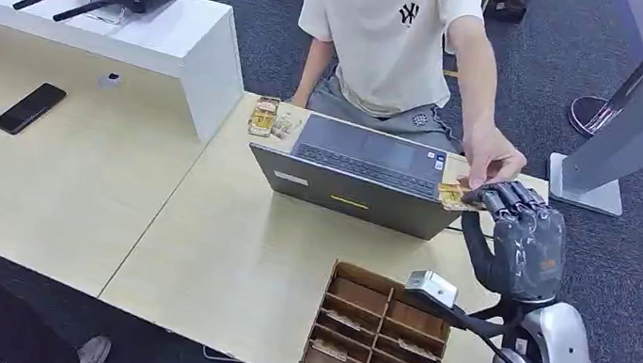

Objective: Pass the card to the sensor for recognition and then transmit it.

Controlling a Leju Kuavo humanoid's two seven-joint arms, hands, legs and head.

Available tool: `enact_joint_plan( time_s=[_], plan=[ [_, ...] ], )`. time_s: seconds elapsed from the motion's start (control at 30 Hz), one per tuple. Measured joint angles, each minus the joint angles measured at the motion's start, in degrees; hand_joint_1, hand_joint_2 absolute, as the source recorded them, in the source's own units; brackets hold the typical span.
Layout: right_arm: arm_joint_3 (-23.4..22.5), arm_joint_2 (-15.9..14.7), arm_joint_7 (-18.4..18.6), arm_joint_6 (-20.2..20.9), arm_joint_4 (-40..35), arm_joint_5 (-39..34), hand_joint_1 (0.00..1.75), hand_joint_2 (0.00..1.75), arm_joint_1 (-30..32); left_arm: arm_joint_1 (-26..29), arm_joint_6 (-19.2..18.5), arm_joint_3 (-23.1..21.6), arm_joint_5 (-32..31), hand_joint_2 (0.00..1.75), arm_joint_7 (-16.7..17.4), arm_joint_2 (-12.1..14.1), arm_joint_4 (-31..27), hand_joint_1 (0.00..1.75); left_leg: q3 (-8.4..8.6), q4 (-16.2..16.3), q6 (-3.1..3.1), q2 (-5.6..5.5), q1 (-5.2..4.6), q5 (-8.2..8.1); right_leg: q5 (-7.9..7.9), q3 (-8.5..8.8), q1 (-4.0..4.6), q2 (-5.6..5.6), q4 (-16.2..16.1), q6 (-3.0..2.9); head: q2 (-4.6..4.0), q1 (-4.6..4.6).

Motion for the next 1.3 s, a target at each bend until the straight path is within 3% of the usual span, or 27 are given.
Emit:
enact_joint_plan(
  time_s=[0.2, 0.4, 0.73, 1.3],
  plan=[
    [0.33, -0.02, 0.02, 0.24, 0.00, -0.11, 1.66, 1.75, 0.02, 0.00, 0.07, 0.00, -0.37, 1.75, 0.09, 0.04, 0.00, 0.00, 0.00, 0.00, 0.00, 0.01, 0.00, 0.00, 0.00, 0.00, 0.00, 0.01, 0.00, 0.00, 0.00, -0.02],
    [0.37, -0.02, 0.00, 0.72, 0.00, -0.86, 1.75, 1.75, 0.16, 0.00, 0.09, 0.00, -0.61, 1.75, 0.15, 0.04, 0.00, 0.00, 0.00, 0.00, 0.00, 0.00, 0.00, 0.00, 0.00, -0.01, 0.00, 0.01, 0.00, 0.00, 0.00, -0.02],
    [-0.81, -0.02, 0.57, 4.41, -1.70, -7.63, 1.75, 1.75, 2.26, 0.00, 0.35, 0.00, -0.96, 1.75, 0.50, 0.00, 0.00, 0.00, -0.01, 0.00, 0.00, -0.01, 0.00, 0.00, 0.00, 0.00, 0.00, 0.00, 0.00, 0.00, 0.00, 0.00],
    [-12.85, -0.02, 5.44, 18.23, -12.79, -26.62, 1.75, 1.75, 10.48, 0.07, 2.91, 0.90, 1.64, 1.75, 0.52, -0.85, 0.00, 0.00, -0.01, 0.00, 0.00, -0.03, -0.01, 0.00, 0.00, -0.01, -0.01, -0.01, 0.00, 0.00, 0.00, -0.02]
  ],
)
